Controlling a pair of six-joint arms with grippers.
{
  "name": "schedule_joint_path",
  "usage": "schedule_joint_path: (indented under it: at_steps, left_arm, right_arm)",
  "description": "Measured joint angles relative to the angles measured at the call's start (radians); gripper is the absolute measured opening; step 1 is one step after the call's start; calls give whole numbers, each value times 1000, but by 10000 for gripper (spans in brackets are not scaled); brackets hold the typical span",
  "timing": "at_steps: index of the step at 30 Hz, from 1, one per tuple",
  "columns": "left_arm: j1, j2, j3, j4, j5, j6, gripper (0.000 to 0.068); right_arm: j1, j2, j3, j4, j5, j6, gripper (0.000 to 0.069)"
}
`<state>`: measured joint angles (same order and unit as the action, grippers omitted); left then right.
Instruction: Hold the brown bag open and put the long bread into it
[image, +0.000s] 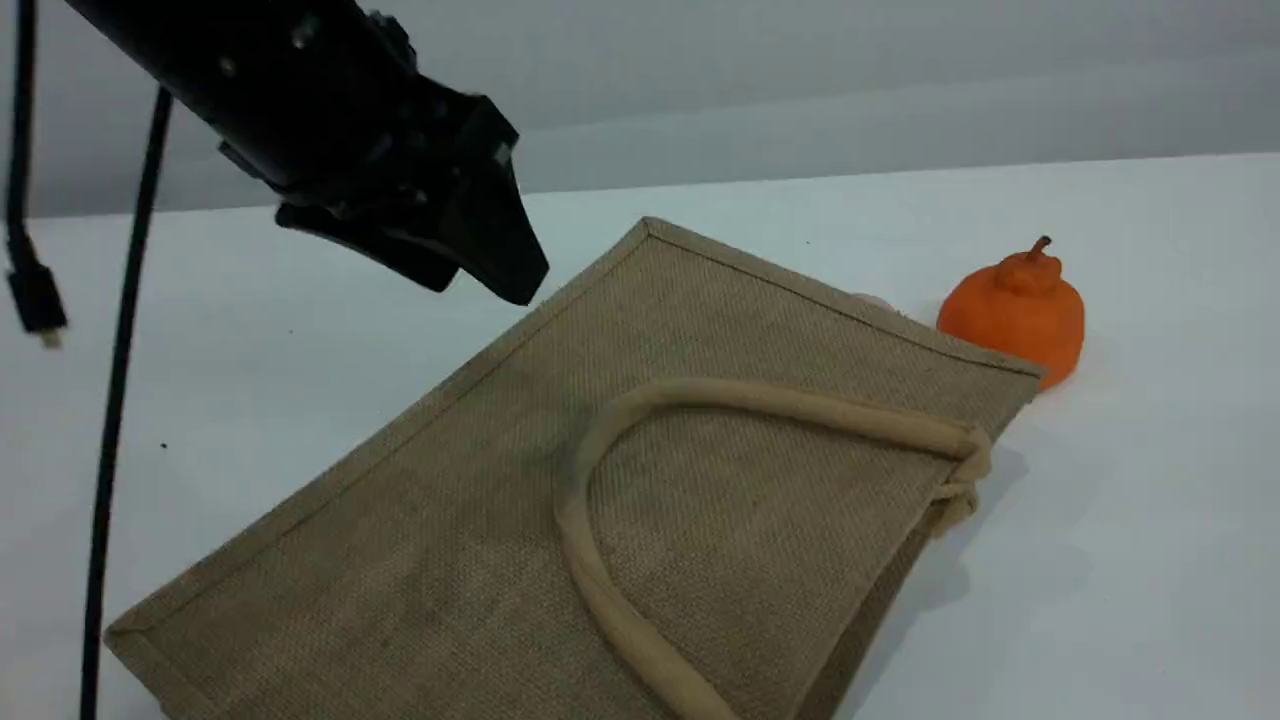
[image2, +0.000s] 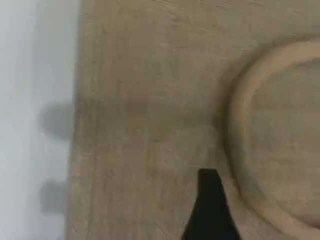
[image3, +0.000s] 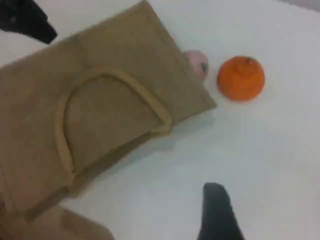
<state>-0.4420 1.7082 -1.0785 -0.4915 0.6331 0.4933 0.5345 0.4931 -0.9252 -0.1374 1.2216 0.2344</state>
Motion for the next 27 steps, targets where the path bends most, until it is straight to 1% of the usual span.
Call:
schedule_joint_path:
  at_steps: [3, 7, 10, 14, 16, 19, 22, 24, 27]
  left_arm:
    - [0, -56, 0, 26, 46, 0, 461]
    - [0, -150, 0, 24, 88, 0, 461]
    - [0, -226, 0, 24, 147, 0, 461]
    - [0, -330, 0, 21, 229, -12, 461]
    - [0, -384, 0, 20, 275, -26, 461]
    - [0, -461, 0, 20, 330, -49, 461]
    - [0, -539, 0, 20, 375, -79, 461]
    - [0, -588, 0, 20, 406, -101, 461]
    - [0, -668, 0, 40, 458, -138, 461]
  right_arm:
    - [0, -67, 0, -1, 0, -14, 384]
    - [0, -176, 8, -13, 0, -89, 384]
    - [0, -249, 43, -18, 1, -112, 384]
    - [0, -362, 141, -16, 1, -113, 384]
    - [0, -413, 211, 1, -10, -113, 384]
    - [0, -481, 318, 48, -90, -111, 384]
    - [0, -494, 397, 73, -132, -111, 384]
    - [2, -494, 416, 77, -165, -112, 384]
    - [2, -494, 417, 76, -163, -112, 384]
